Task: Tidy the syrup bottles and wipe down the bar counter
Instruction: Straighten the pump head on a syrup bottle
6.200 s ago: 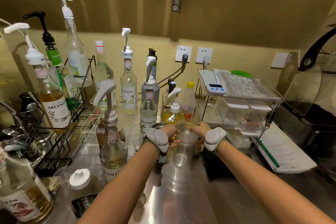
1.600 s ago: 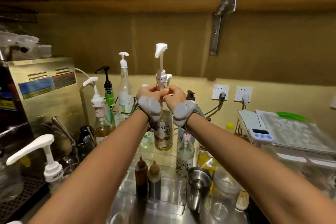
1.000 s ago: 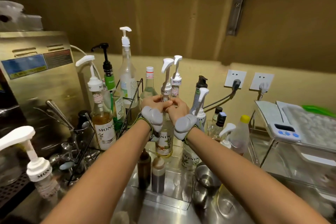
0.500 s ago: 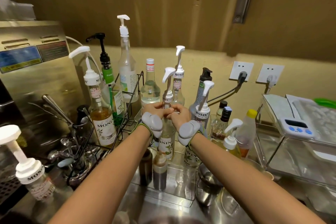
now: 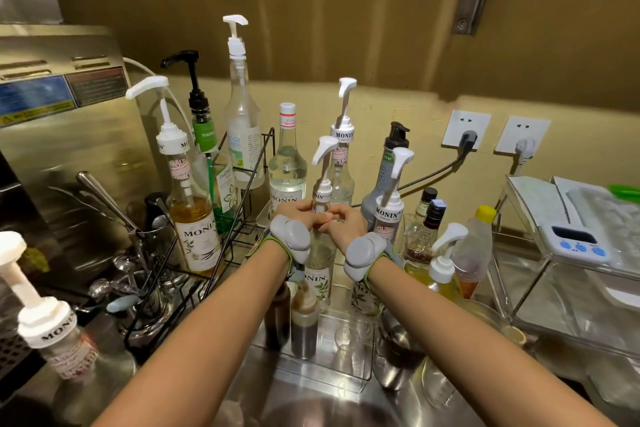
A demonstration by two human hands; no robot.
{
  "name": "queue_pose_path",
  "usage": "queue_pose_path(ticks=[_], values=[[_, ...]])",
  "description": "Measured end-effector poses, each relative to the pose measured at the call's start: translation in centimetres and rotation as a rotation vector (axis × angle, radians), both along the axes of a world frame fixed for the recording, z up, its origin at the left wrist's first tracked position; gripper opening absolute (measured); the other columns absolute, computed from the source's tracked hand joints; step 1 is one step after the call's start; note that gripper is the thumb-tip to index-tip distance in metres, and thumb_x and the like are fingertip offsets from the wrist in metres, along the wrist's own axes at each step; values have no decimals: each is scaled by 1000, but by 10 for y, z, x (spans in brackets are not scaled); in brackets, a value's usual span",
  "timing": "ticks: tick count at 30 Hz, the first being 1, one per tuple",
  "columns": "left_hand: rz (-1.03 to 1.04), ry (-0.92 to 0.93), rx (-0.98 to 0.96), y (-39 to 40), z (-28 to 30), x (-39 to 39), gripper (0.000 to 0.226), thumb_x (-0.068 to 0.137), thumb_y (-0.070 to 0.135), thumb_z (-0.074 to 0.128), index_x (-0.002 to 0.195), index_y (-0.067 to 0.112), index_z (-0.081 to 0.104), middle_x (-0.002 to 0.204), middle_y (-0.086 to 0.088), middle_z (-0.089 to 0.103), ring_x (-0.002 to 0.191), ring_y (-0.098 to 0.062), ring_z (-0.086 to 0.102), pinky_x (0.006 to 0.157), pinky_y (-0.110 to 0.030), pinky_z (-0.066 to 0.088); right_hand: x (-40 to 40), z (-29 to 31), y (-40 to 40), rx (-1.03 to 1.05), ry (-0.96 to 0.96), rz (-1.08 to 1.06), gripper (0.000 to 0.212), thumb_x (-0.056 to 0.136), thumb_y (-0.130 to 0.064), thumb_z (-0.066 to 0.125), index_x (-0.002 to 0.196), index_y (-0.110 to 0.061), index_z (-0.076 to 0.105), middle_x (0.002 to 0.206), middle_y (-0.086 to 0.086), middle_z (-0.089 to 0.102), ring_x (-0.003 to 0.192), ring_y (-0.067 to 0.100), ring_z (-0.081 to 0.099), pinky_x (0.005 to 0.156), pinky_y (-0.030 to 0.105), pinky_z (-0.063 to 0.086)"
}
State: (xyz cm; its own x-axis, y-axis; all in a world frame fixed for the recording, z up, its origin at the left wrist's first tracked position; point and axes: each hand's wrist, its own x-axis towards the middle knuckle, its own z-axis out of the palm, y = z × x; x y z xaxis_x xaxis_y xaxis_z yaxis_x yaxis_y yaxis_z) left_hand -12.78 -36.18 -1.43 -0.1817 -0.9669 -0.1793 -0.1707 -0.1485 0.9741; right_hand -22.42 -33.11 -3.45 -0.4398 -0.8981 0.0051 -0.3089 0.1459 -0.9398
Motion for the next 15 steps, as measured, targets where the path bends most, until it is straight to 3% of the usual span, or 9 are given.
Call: queue_pose_path(ticks=[4, 7, 9, 11, 13, 15], values=[[-5, -40, 60, -1, 7, -4, 39, 75, 1, 74, 113, -5, 67, 118, -23, 67, 54, -10, 53, 58, -16, 47, -2, 6, 3, 36, -11, 39, 38, 76, 12, 64, 113, 7, 62, 105, 25, 68, 83, 16, 53, 40, -2, 37], [4, -89, 95, 5, 13, -2, 49, 78, 4, 73, 126, 1, 60, 126, -16, 64, 87, -20, 64, 78, -25, 51, -3, 8, 8, 87, -42, 114, 45, 78, 7, 65, 123, 4, 57, 117, 24, 66, 81, 15, 54, 49, 6, 44], [31, -83, 110, 11, 17, 1, 59, 78, 5, 73, 133, 5, 53, 131, -14, 60, 111, -23, 60, 88, -24, 47, -2, 11, 14, 130, -66, 136, 46, 80, 0, 66, 125, 0, 56, 109, 18, 65, 83, 16, 53, 62, 14, 47], [43, -65, 121, 23, 22, 5, 65, 79, 5, 72, 138, 5, 48, 135, -15, 56, 121, -27, 56, 92, -26, 46, -1, 16, 24, 187, -77, 153, 36, 82, -8, 66, 117, -5, 61, 93, 10, 60, 86, 19, 52, 75, 27, 47], [42, -73, 114, 36, 28, 7, 64, 80, 6, 71, 139, 5, 46, 137, -15, 55, 123, -28, 55, 89, -26, 45, 3, 23, 39, 238, -102, 173, 17, 83, -13, 66, 100, -12, 63, 79, 6, 56, 81, 19, 52, 70, 30, 48], [65, -75, 105, 50, 34, 8, 62, 80, 6, 71, 138, 4, 48, 136, -16, 56, 121, -28, 56, 83, -24, 44, 5, 27, 53, 232, -146, 177, 23, 85, -11, 65, 106, -5, 61, 80, 10, 57, 78, 20, 52, 63, 27, 47]])
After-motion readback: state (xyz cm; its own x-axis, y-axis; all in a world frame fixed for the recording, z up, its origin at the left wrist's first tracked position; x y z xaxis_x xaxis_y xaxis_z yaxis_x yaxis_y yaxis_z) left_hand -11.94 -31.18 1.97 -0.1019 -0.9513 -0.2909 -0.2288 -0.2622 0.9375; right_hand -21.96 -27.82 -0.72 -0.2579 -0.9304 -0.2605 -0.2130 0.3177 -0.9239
